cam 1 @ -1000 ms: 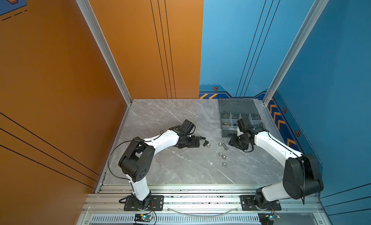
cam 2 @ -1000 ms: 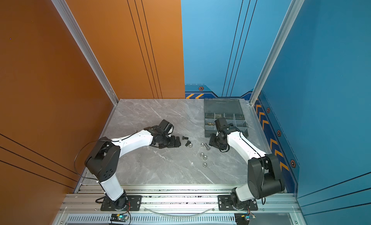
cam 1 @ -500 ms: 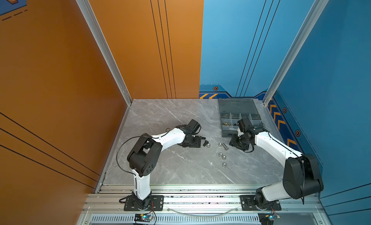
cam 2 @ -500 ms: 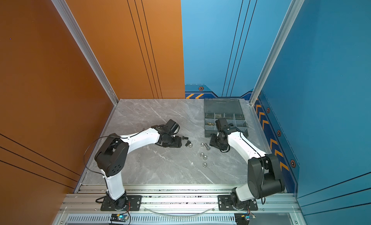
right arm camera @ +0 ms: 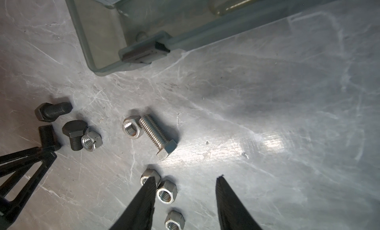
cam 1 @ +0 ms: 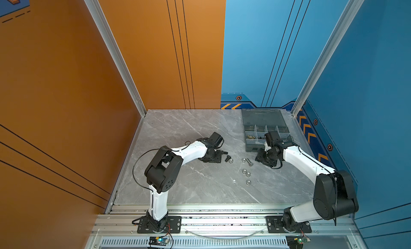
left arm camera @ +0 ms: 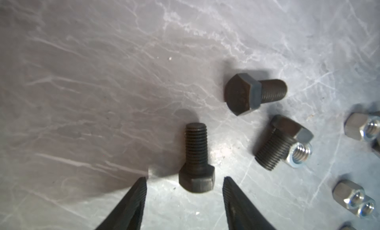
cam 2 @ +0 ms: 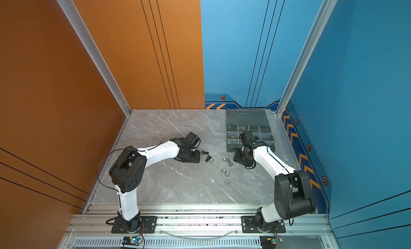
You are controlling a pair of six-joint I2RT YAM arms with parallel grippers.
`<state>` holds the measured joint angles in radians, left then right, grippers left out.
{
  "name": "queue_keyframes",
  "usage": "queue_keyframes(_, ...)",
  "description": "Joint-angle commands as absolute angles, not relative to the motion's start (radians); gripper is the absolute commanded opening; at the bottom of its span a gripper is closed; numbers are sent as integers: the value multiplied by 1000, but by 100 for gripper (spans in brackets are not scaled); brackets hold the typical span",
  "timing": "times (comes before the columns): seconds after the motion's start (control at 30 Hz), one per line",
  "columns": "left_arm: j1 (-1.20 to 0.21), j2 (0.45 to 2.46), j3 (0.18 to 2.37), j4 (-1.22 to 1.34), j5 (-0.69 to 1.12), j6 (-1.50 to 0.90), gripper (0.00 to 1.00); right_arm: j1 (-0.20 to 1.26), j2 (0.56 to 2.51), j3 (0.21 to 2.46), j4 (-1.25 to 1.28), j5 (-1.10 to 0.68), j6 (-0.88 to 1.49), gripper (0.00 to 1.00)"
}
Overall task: Sort the screws and nuts into containers
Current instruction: Pick up the screw at the center of the table.
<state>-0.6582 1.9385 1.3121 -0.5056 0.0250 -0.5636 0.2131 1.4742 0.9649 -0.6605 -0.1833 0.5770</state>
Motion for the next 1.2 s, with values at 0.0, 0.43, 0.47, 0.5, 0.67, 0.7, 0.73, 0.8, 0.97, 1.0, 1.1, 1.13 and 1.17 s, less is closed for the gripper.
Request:
queue_keyframes(0.0,-669,1967,1348,-543,-8,-539,61,204,1471,948,-650,-187,569,50)
queue_keyframes(0.43,-669,2013,1386,-561,-12,-534,51,199,1469,945,-648,-193,568,50)
queue_keyframes(0.47,-673,2016,1388,-566,-12,-534,49,199,1470,946,-647,-194,568,50)
queue_keyframes(0.5,-674,2018,1391,-568,-12,-532,48,198,1470,945,-647,-193,567,50)
queue_keyframes(0.67,-680,2021,1392,-570,-5,-529,44,198,1468,945,-646,-195,567,50)
queue_keyframes(0.7,-680,2022,1392,-569,-6,-530,43,196,1468,946,-645,-196,567,50)
queue_keyframes(0.73,-680,2024,1391,-570,-4,-531,41,196,1467,946,-646,-198,568,50)
queue_keyframes(0.8,-680,2026,1394,-569,-1,-531,36,194,1465,944,-646,-197,566,50)
queue_keyframes(0.97,-680,2031,1397,-569,1,-530,29,188,1458,943,-647,-201,566,50)
queue_keyframes(1.0,-681,2031,1396,-569,2,-530,29,186,1455,943,-648,-201,566,50)
queue_keyframes(1.1,-680,2031,1396,-569,3,-528,20,181,1450,943,-652,-205,563,50)
queue_keyframes(1.13,-680,2028,1397,-569,5,-528,14,177,1447,946,-653,-206,562,50)
queue_keyframes(1.17,-681,2026,1396,-568,5,-525,8,173,1442,944,-655,-210,561,50)
